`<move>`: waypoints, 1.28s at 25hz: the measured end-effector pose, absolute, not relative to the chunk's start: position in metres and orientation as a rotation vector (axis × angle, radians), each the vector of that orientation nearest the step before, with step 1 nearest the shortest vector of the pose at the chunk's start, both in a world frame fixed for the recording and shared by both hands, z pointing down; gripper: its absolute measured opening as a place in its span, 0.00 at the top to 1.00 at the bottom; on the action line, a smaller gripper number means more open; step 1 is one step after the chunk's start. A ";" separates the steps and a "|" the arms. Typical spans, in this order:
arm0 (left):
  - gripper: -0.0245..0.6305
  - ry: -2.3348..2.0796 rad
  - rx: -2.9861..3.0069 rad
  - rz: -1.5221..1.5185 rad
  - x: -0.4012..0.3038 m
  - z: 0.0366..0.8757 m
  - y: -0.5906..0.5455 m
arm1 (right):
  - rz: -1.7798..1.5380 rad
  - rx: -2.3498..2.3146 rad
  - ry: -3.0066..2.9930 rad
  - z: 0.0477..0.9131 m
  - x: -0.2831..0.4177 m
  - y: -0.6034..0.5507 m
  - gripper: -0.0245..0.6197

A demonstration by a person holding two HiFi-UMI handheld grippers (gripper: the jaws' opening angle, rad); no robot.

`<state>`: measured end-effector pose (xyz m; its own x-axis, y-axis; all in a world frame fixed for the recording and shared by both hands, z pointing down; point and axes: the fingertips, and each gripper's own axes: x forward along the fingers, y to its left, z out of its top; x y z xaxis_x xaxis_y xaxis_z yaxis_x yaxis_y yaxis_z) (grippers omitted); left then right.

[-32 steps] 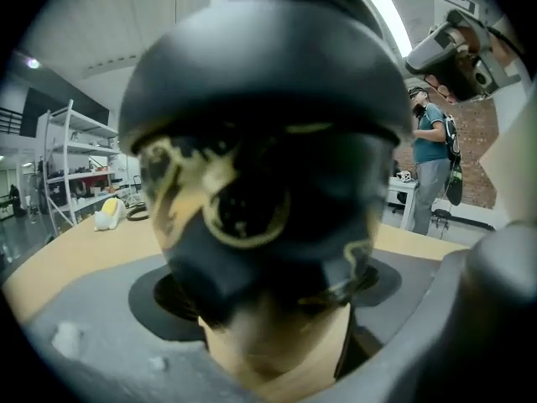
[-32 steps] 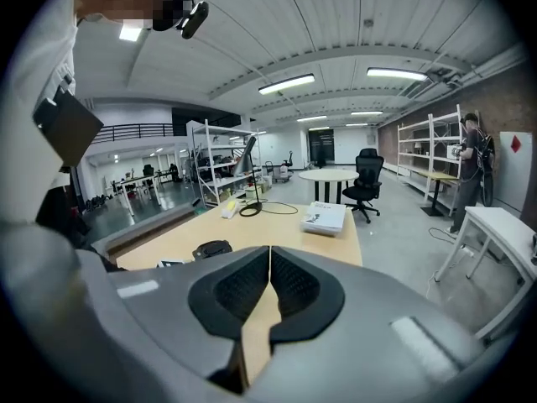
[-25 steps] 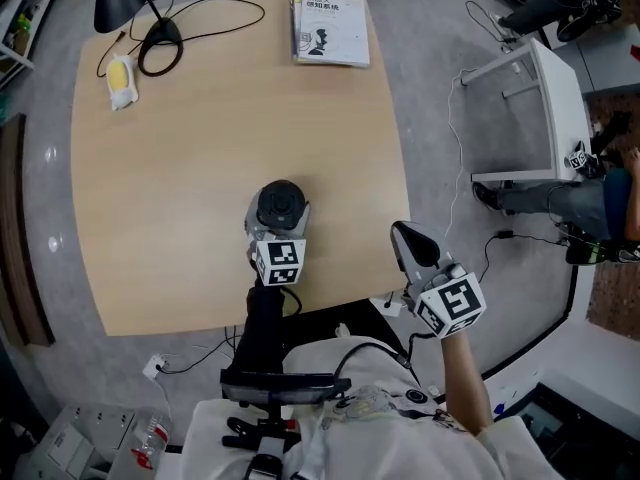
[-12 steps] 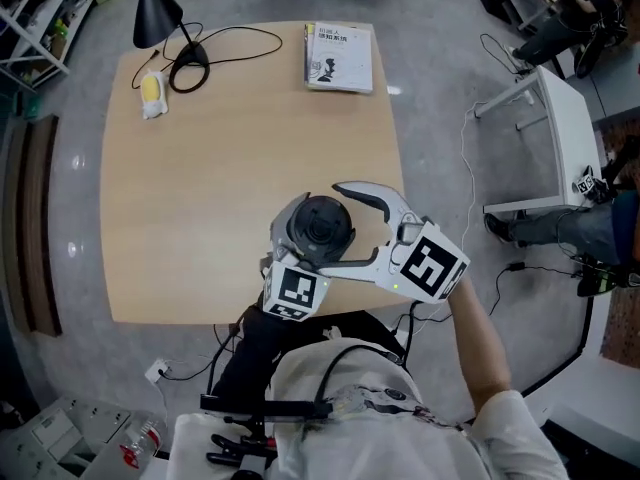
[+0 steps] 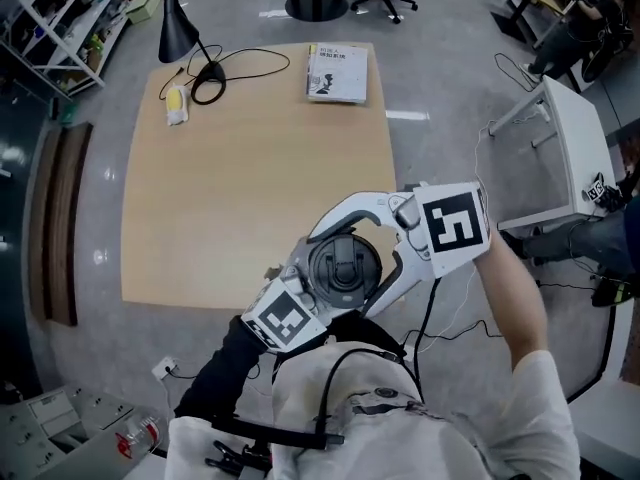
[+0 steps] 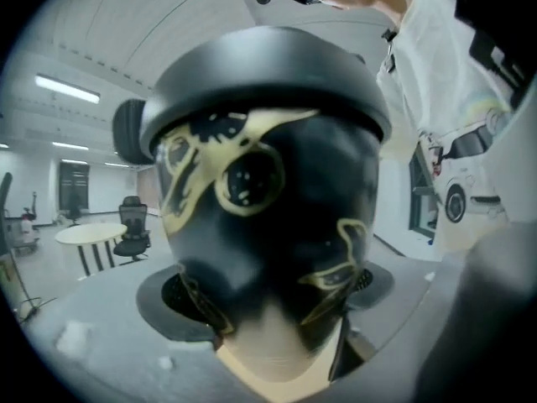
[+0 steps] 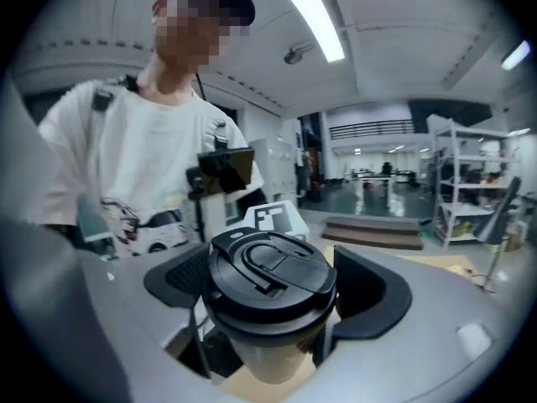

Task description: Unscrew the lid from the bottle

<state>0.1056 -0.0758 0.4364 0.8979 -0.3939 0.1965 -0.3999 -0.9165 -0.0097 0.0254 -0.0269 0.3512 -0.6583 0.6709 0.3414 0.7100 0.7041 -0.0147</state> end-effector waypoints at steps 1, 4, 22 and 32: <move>0.33 -0.578 3.025 0.263 0.112 0.429 -0.068 | -0.106 -1.171 -2.562 0.346 0.030 -0.021 0.24; 0.33 -0.585 2.966 0.159 0.112 0.418 -0.065 | -0.048 -1.083 -2.500 0.341 0.042 -0.022 0.13; 0.32 -0.240 3.102 0.396 0.077 0.405 -0.033 | -0.254 -1.162 -2.442 0.325 0.000 0.005 0.23; 0.32 -1.072 2.822 0.531 0.011 0.422 -0.120 | -0.076 -0.056 -2.802 0.316 -0.021 -0.082 0.07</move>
